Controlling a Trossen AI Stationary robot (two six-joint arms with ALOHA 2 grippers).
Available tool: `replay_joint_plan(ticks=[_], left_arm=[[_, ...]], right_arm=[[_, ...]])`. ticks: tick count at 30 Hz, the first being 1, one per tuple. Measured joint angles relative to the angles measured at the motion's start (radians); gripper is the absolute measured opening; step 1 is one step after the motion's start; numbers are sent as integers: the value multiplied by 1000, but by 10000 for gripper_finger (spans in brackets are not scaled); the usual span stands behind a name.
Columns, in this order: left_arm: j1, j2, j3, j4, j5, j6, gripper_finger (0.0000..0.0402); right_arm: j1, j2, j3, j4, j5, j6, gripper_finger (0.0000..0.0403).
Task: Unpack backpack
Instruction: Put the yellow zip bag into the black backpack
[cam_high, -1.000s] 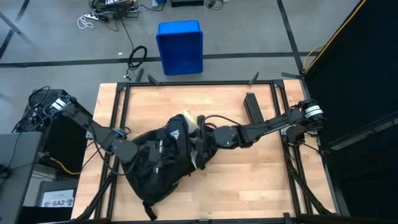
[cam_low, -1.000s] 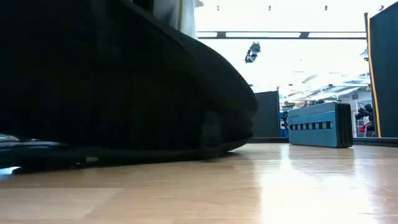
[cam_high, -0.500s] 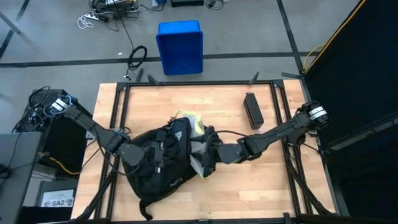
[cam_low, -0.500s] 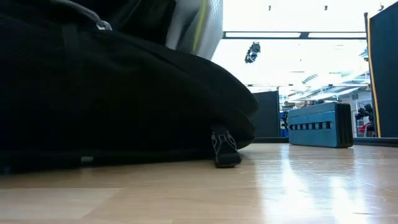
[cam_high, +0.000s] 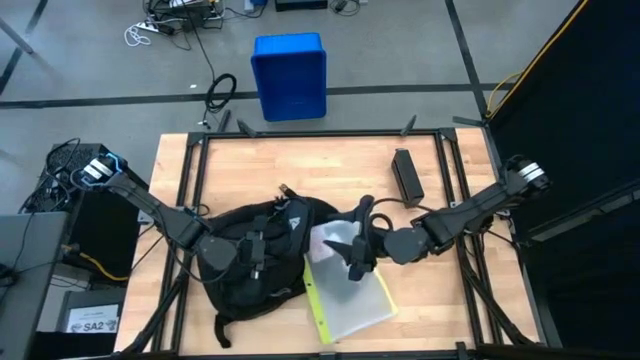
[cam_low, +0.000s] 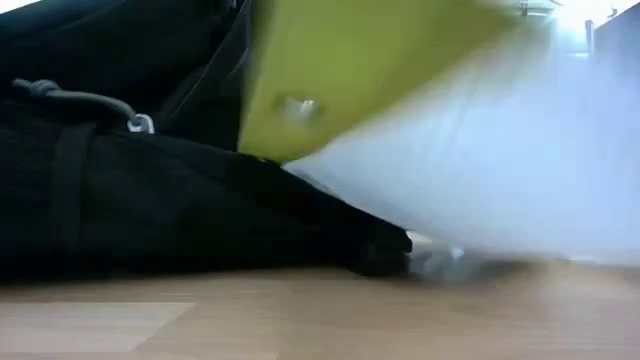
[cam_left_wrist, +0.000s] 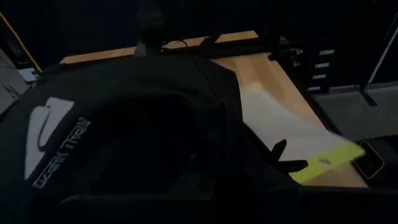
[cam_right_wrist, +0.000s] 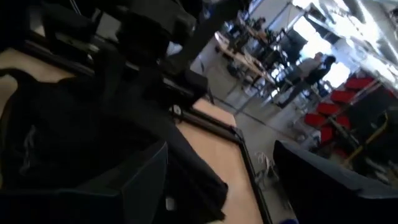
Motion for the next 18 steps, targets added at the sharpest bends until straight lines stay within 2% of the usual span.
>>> replay_joint_plan(ticks=[3,5,10,18], left_arm=[[0,0,-12,22,0,-6,0],[-1,0,-17,24,5,-13,0],[-2,-1,-18,33,18,0,0],[-2,-1,-18,41,29,9,0]], right_arm=[[0,-6,0,-95,6,94,259],[-5,-5,0,-191,-27,188,254],[-57,8,-23,-400,-231,423,242],[-72,26,-124,-595,-448,637,208]])
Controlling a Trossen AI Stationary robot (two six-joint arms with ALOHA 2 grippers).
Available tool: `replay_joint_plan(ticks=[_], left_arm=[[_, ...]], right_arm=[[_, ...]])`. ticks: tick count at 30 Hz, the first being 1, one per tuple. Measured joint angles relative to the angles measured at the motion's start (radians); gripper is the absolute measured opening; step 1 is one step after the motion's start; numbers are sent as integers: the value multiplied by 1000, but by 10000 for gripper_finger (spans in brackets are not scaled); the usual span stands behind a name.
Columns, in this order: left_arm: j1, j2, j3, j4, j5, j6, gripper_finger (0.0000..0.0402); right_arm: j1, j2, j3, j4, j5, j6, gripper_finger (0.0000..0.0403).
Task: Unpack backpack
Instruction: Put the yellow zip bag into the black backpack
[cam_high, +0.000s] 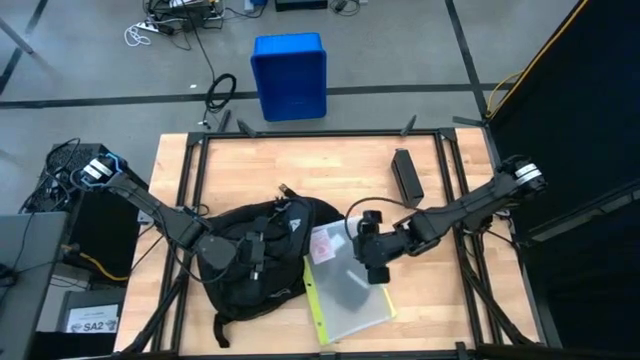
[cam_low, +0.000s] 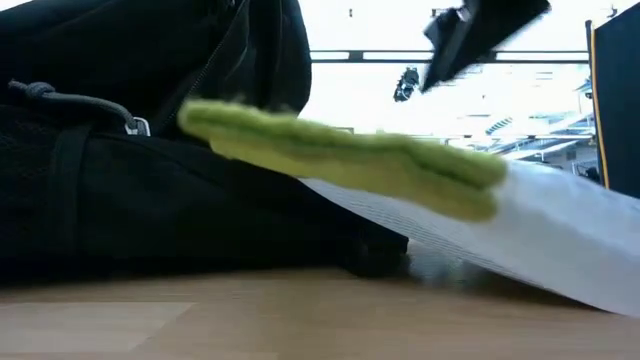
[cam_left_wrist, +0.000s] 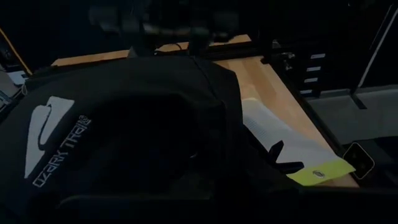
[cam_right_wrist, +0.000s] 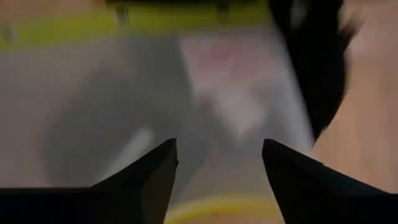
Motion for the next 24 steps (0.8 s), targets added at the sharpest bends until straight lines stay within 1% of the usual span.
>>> replay_joint_plan(ticks=[2,4,8,11,14,20,24], left_arm=[[0,0,0,3,0,2,0],[0,0,0,5,1,2,0],[2,0,0,11,19,4,0],[2,0,0,16,27,5,0],[2,0,0,19,37,5,0],[2,0,0,22,89,5,0],[2,0,0,19,106,1,0]], right_arm=[[0,3,-41,-13,-39,52,191],[-2,13,-95,20,-84,83,171],[-32,43,-193,175,-159,86,124],[-68,80,-229,286,-181,65,91],[-108,129,-222,372,-215,10,62],[-198,223,-173,595,-344,-110,23],[-245,258,-109,642,-357,-157,12]])
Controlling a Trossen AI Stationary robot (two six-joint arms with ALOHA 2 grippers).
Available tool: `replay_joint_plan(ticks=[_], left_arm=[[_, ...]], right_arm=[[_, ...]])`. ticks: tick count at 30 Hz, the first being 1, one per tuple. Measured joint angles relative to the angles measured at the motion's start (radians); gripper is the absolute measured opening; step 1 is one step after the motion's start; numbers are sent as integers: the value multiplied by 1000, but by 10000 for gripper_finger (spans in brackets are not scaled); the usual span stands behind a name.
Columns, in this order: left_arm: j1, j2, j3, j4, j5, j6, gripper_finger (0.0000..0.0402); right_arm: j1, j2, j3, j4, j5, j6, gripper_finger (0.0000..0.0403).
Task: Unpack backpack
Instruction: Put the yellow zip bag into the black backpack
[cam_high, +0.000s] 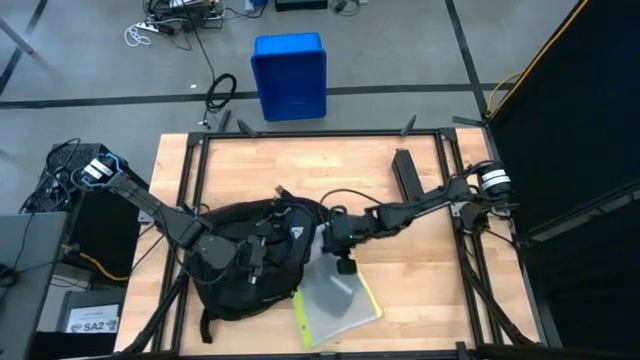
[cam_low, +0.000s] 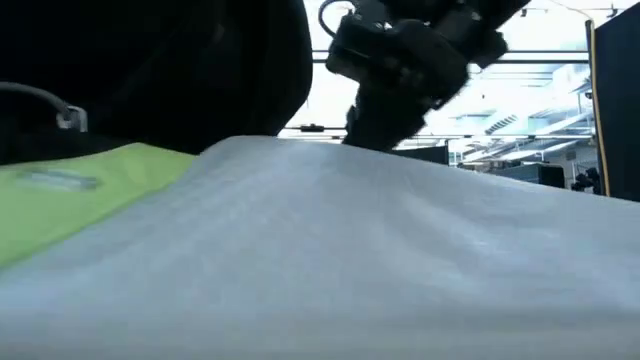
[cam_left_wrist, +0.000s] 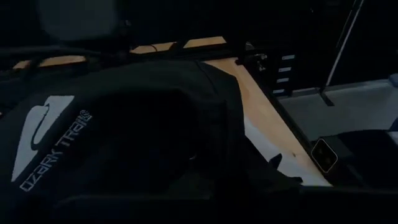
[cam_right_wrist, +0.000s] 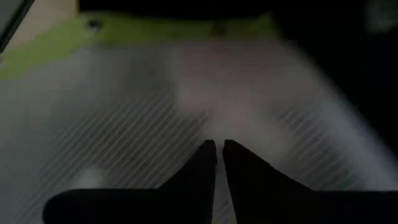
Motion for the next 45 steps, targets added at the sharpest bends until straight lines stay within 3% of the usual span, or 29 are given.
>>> replay_joint_plan(ticks=[6,11,18,28,37,45], left_arm=[[0,0,0,-34,5,-23,0],[0,0,0,-46,7,-25,0],[0,18,1,-60,-14,-22,0],[0,59,1,-61,-46,-25,0],[0,59,1,-60,-46,-30,0],[0,59,1,-57,-46,-25,0]], right_arm=[[-28,9,87,24,0,-60,7],[7,-47,143,-127,21,-106,5],[250,-99,145,-189,374,-140,2],[447,-92,114,-254,603,98,19],[464,-92,108,-391,635,296,59],[552,-92,51,-419,632,426,115]])
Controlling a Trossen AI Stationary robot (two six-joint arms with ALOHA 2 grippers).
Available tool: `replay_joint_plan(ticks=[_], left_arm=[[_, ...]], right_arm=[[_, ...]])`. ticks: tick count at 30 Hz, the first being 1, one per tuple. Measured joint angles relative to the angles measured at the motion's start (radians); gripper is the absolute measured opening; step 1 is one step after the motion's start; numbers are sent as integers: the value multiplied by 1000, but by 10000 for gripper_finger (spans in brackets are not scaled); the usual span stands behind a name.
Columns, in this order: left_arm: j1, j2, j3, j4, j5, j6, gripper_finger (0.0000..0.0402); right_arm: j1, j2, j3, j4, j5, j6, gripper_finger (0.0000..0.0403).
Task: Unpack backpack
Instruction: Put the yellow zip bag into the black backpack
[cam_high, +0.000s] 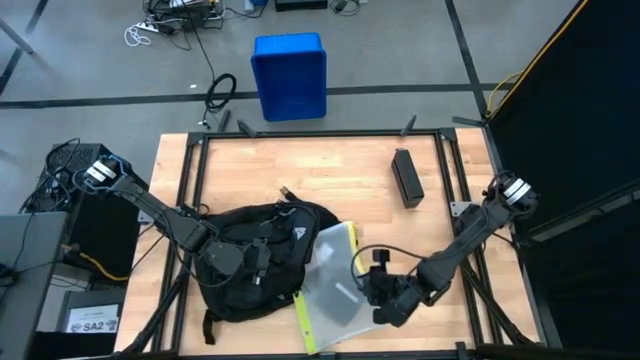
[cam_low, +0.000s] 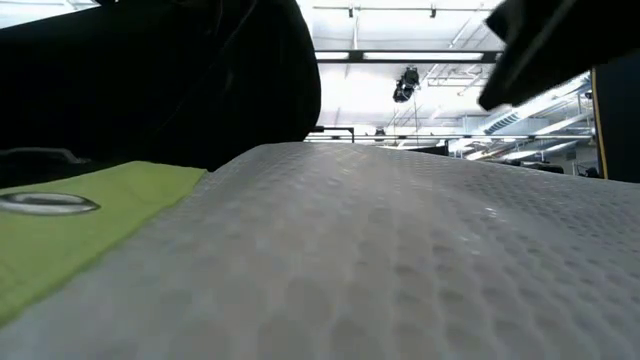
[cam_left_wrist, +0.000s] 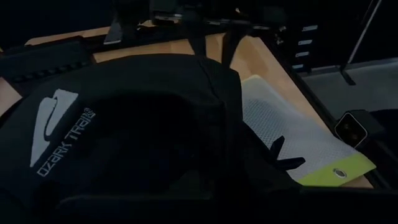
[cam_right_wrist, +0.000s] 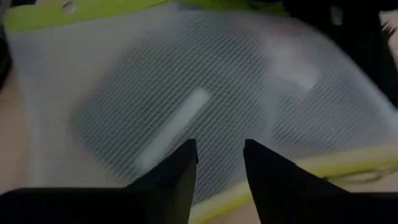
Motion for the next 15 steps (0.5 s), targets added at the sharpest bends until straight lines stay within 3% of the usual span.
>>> replay_joint_plan(ticks=[7,15], left_arm=[[0,0,0,0,0,0,0],[0,0,0,1,0,0,0]], right_arm=[[82,2,-36,48,-2,166,169],[154,57,-154,407,8,-5,247]])
